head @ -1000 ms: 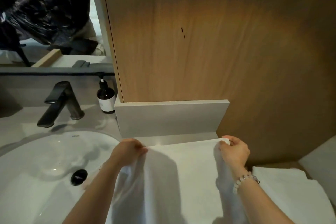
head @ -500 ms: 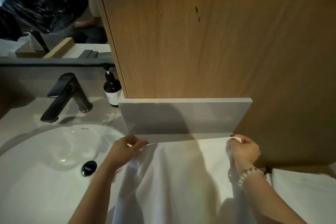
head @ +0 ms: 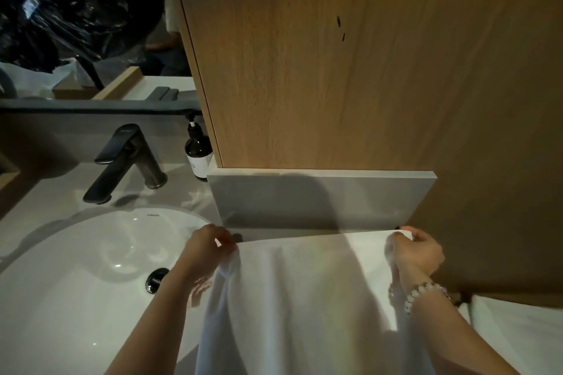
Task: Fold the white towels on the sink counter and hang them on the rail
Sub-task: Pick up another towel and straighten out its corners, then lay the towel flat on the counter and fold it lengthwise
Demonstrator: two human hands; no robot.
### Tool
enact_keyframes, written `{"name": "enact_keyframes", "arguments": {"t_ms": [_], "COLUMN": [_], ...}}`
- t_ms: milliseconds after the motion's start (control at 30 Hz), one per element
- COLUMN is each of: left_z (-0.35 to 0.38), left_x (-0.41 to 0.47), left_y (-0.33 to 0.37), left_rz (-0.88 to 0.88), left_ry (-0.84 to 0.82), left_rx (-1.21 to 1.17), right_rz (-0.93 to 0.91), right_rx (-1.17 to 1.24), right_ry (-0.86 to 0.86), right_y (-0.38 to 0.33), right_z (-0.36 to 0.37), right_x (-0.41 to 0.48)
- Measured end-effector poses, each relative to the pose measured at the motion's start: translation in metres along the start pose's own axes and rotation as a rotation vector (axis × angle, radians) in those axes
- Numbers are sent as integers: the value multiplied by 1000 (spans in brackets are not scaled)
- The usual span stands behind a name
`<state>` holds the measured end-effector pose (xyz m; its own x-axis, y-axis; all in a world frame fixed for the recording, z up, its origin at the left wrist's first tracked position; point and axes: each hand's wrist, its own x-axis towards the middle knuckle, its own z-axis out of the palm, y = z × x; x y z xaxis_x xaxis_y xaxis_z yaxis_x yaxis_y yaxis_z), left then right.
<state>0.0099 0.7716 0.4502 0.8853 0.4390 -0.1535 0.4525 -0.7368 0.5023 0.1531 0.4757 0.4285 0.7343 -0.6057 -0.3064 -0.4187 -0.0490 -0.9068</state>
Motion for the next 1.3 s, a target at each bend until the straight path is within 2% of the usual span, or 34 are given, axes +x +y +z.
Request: {"name": "enact_keyframes", "arguments": {"t_ms": [233, 367, 500, 667, 967, 1033, 1100, 1200, 1267, 1300], "left_z": [19, 22, 26, 23, 29, 31, 31, 30, 31, 32], "left_x": [-5, -20, -29, -13, 4, 3, 3, 2, -3, -7], "left_y": [6, 4, -1, 3, 11, 10, 9, 8, 8, 8], "left_rz": [-44, -267, -346, -340, -449, -477, -501, -523, -532, -526], "left_ry": [201, 221, 229, 269, 302, 311, 316, 297, 262, 249], "left_rx": [-185, -467, -449, -427, -462, -516, -541, -554, -558, -554], "right_rz": [-40, -43, -19, -6, -106, -217, -515, -1031, -1237, -1280], "right_rx": [-51, -71, -108, -131, -303, -332, -412, -480, -547, -626], "right_ry": [-22, -7, 12, 10, -68, -78, -106, -351, -498, -565], "right_y": [3, 3, 1, -1, -4, -5, 6, 41, 64, 70], "right_z": [3, 0, -3, -5, -14, -19, -20, -15, -4, 2], "right_x": [14, 15, 15, 16, 25, 16, -5, -61, -98, -113]}}
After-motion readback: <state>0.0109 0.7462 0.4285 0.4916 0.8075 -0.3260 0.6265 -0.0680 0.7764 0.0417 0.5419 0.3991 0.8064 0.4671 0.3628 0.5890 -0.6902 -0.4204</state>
